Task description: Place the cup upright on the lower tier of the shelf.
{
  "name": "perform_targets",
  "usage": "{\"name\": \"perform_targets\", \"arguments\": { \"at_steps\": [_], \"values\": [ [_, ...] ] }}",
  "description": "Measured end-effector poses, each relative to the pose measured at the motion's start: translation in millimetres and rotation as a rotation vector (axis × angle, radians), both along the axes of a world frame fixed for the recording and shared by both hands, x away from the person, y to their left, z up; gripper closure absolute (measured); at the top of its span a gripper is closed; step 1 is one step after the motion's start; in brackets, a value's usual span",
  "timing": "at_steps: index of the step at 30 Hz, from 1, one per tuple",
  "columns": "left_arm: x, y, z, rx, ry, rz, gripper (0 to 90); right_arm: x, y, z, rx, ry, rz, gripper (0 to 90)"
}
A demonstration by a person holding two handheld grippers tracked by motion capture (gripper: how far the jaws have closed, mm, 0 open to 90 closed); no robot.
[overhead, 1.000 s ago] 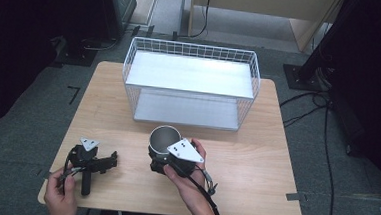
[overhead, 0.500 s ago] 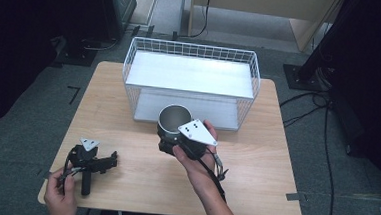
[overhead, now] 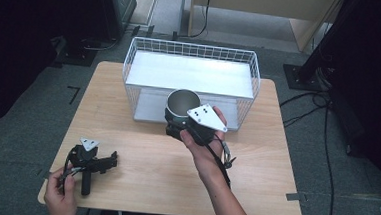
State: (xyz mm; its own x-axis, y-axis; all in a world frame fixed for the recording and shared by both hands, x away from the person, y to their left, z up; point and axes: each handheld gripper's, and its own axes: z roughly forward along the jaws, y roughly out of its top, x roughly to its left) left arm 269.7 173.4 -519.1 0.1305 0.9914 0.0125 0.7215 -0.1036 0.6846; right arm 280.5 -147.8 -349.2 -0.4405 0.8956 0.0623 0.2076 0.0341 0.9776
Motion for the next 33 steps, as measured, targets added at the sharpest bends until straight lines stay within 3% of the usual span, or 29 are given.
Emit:
{"name": "perform_targets", "arguments": {
  "at_steps": [12, 33],
  "values": [
    [0.0, 0.0, 0.0, 0.000, 0.000, 0.000, 0.0, 23.3, -10.7, 19.5, 0.019, -0.005, -0.036, 14.8],
    [0.0, 0.0, -0.1, -0.001, -0.001, 0.000, 0.0, 70.3, -32.1, 37.2, 0.031, 0.000, -0.126, 14.8]
  ]
}}
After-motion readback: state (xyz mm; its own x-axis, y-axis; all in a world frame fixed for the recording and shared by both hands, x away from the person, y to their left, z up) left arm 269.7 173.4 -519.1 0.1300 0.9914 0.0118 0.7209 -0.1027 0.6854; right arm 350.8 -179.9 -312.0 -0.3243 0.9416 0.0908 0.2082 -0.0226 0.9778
